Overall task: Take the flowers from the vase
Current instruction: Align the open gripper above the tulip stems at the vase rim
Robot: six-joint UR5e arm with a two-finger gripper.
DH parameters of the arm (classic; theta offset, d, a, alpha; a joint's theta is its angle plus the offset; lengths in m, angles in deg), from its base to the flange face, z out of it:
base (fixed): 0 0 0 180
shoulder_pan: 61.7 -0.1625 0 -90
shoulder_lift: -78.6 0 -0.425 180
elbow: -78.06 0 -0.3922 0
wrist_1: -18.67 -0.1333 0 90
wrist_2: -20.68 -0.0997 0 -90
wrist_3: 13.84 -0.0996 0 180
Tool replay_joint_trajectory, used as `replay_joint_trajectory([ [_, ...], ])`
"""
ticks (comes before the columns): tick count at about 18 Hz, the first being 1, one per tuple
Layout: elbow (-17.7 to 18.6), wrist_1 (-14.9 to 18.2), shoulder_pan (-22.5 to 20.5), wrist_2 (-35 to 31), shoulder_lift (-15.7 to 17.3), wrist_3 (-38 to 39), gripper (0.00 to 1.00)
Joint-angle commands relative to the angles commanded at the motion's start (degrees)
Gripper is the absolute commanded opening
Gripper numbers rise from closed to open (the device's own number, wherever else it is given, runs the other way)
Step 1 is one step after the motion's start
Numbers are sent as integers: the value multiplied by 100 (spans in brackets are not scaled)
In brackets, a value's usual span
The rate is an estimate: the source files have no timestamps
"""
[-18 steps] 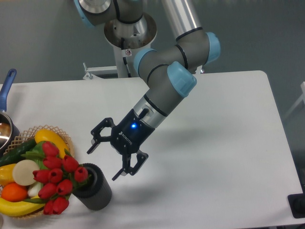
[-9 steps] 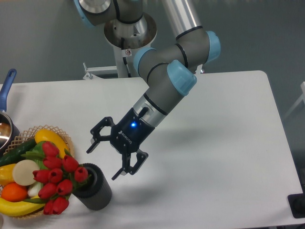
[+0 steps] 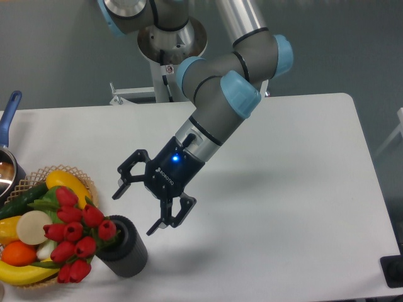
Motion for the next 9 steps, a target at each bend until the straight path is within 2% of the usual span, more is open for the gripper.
replay_joint_trajectory([
  [3,-229,0,26,0,-123,-9,100],
  [9,-37,0,-105,35,-89,-61,100],
])
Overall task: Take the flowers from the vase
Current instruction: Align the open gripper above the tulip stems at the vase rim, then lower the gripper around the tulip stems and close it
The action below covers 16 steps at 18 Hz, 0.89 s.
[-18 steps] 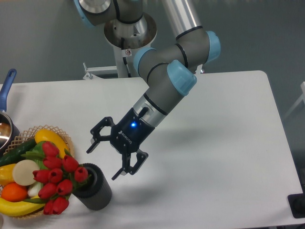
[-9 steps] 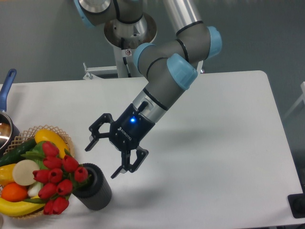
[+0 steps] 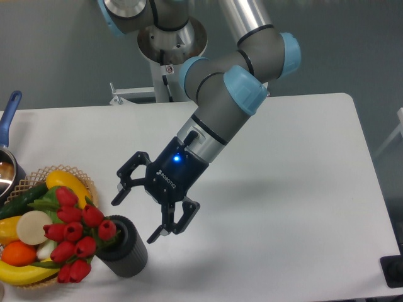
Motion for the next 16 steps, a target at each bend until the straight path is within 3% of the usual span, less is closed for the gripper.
replay_joint_trajectory([
  [4,272,-9,-141,9,35,-87,100],
  [12,826,-9,228,9,150,-360,100],
  [16,748,-114,412,9,123,-352,100],
])
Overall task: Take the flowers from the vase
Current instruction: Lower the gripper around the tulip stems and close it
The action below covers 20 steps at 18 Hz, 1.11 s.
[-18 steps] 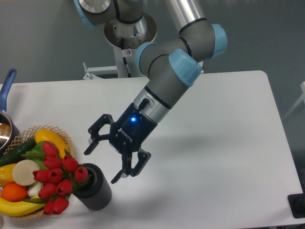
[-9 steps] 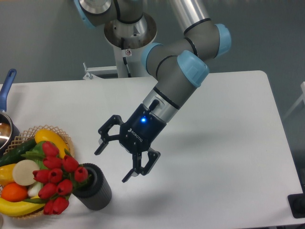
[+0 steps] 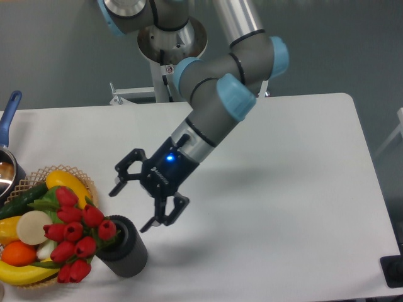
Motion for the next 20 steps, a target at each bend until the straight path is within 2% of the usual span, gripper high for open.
replay_joint_trajectory([
  [4,-17,-18,62,-9,-149,18,100],
  [8,-193,-44,185,-18,-386,18,99],
  [11,-281,-44,185,-26,-422,35,99],
  [13,-325,-44,229,-18,-570,35,95],
  [14,-360,-44,264,-18,-658,35,79],
  [15,-369,-44,264,-18,-720,18,48],
  [16,-378,-44,264,-26,-773,-8,25],
  [17,-404,-44,264,-9,-773,0,10],
  [18,-396,-44,255,-9,-747,26,0],
  [20,-404,-44,264,-9,-712,53,0],
])
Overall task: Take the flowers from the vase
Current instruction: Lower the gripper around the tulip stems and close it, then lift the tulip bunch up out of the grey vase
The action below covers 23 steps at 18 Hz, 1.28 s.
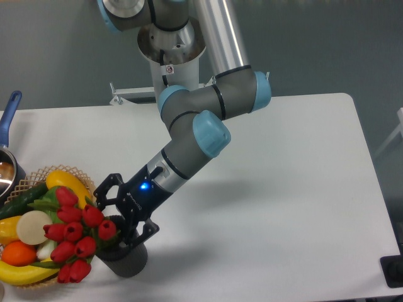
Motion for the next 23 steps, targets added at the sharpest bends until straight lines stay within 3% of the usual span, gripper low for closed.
replay_joint_trajectory([
  [10,9,9,-79,35,150,0,0],
  [18,35,9,-132,219,781,667,0],
  [23,-167,9,-132,255,923,843,0],
])
